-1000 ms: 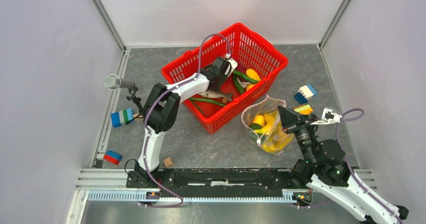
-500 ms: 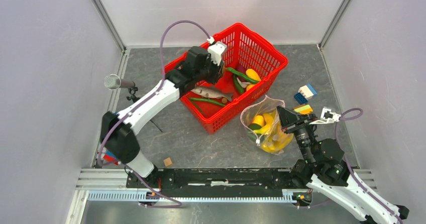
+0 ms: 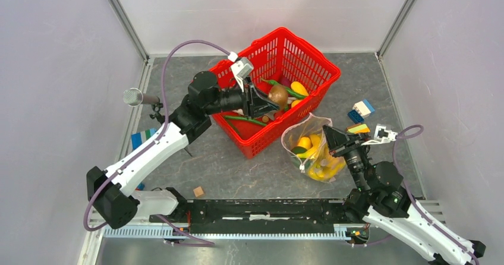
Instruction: Place the food in the zip-top bag and seal the zipper
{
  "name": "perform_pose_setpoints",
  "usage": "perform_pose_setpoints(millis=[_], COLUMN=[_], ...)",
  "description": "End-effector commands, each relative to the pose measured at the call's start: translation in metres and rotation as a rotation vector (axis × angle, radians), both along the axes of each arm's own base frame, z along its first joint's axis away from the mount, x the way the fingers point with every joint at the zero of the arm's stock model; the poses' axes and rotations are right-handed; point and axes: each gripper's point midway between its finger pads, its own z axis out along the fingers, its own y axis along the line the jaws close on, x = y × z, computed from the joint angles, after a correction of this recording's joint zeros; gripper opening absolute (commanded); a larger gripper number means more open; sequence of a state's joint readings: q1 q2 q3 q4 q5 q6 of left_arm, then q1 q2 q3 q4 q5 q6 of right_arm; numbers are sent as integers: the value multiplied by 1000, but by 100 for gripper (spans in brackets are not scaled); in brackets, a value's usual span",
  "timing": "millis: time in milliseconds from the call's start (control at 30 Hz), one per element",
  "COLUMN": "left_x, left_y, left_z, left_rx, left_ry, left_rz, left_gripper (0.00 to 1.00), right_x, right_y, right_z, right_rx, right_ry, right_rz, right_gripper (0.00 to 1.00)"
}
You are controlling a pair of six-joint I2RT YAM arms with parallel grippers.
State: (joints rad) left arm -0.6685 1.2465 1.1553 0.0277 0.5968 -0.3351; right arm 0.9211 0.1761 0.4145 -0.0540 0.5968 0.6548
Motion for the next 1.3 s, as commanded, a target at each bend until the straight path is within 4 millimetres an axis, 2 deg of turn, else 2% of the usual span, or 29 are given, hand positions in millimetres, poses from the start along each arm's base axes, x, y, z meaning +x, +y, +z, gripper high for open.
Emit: perform_pose_setpoints(millis=[0,100,333,533,800,967,1033,1200,1267], left_x=[-54,-70,-91,-94,-90,-82,-70,-23,-11], left_y=[-26,-39,-56,-70,-76,-66,-58,-15,4], left_z=[23,8,-15,-38,-39,-31,-28,-9,-2], left_rx=[-98,-58,11,84,101,119,142,107,62], left_ry=[25,35,64,104,90,24,-20,-164,-194], left_rz=[-263,-337,-453,-460,-436,-355,-264,136,263], left_gripper=[20,20,21,21,20,20,19,18,18], right_x=[-2,-2,-3,-3,-4,-4,-4,-6,-6], right_y=[5,6,5,5,2,1,1,-2,-3], right_z=[20,21,24,25,26,26,25,27,27], right_rx=[57,49,51,50,52,52,51,66,70], right_ry=[-47,-45,-52,-55,-58,-57,-56,-62,-64], right_rz=[28,32,30,32,27,24,24,19,18], right_gripper=[7,6,6,6,6,6,6,6,6])
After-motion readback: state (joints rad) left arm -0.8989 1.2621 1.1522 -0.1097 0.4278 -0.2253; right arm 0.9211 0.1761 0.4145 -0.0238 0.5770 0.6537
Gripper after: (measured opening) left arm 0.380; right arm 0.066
